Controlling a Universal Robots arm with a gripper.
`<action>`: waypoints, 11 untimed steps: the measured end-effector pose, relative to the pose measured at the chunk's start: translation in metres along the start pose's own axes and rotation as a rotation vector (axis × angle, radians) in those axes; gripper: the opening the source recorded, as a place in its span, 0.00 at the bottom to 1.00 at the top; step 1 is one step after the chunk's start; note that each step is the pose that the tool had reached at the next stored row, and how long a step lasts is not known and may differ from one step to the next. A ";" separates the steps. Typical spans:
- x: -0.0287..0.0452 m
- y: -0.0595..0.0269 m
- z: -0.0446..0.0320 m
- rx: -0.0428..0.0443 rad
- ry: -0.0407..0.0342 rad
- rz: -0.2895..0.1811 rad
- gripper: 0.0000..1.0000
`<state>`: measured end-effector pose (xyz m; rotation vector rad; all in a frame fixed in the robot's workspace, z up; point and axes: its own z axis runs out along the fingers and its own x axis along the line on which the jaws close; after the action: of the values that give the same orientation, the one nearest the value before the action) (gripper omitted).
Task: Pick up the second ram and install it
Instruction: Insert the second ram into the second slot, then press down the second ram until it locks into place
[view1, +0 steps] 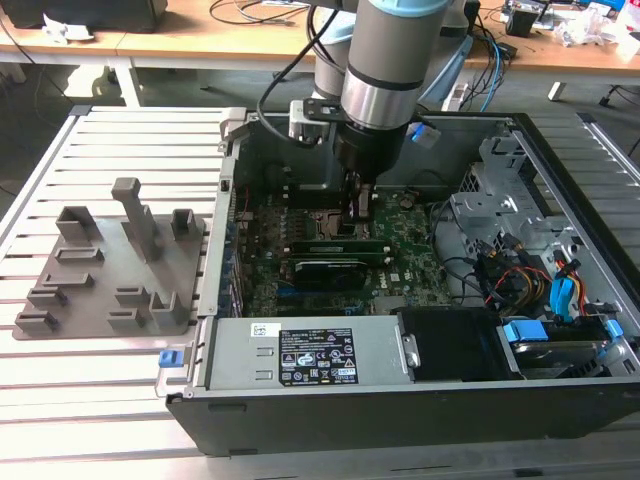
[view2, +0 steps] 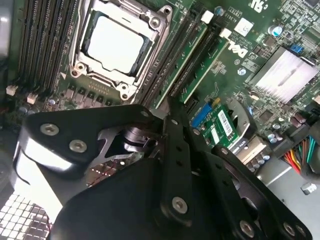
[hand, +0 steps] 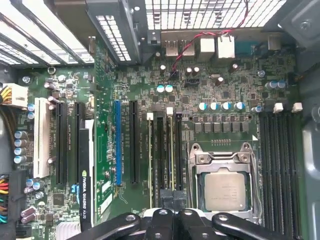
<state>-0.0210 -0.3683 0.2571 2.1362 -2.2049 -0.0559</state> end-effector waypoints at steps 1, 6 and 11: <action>0.0000 0.0001 0.0000 0.0059 0.0001 0.000 0.11; 0.0000 0.0001 0.0003 0.0395 -0.0013 0.001 0.11; 0.0000 0.0002 0.0002 0.0505 -0.0016 0.001 0.11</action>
<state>-0.0212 -0.3683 0.2569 2.1611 -2.2320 -0.0018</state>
